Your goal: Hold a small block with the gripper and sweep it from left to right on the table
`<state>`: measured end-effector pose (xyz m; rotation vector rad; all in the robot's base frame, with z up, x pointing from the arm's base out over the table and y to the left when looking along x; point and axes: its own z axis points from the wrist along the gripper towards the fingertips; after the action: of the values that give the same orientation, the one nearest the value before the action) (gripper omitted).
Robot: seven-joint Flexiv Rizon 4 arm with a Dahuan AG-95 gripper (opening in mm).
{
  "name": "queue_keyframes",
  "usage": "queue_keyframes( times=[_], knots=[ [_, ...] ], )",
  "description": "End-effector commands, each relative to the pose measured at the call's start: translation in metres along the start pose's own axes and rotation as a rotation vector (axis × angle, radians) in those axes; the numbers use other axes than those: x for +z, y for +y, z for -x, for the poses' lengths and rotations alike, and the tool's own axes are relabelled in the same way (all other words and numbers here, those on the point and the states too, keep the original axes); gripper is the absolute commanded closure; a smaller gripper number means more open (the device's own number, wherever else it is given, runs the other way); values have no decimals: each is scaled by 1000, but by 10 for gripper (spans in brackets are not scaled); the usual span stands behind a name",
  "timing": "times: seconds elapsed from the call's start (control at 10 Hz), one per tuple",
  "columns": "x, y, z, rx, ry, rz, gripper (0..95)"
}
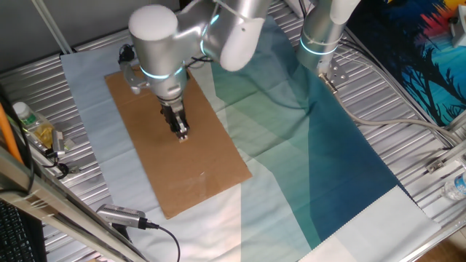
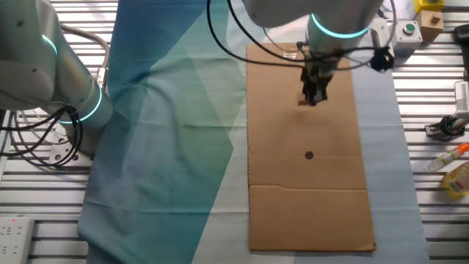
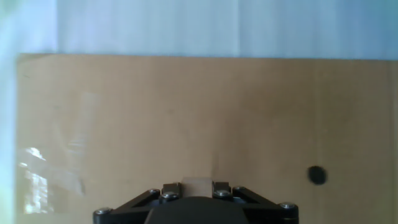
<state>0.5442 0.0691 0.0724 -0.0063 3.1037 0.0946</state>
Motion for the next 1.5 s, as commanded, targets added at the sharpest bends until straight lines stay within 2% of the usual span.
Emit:
queue_keyframes(
  times=[0.1, 0.4, 0.9, 1.5],
  knots=[
    [5, 21, 1, 32, -13, -1, 950],
    [14, 51, -1, 67, -22, 10, 950],
    [30, 83, -5, 102, -35, 12, 950],
    [32, 87, -6, 98, -40, 7, 950]
  ],
)
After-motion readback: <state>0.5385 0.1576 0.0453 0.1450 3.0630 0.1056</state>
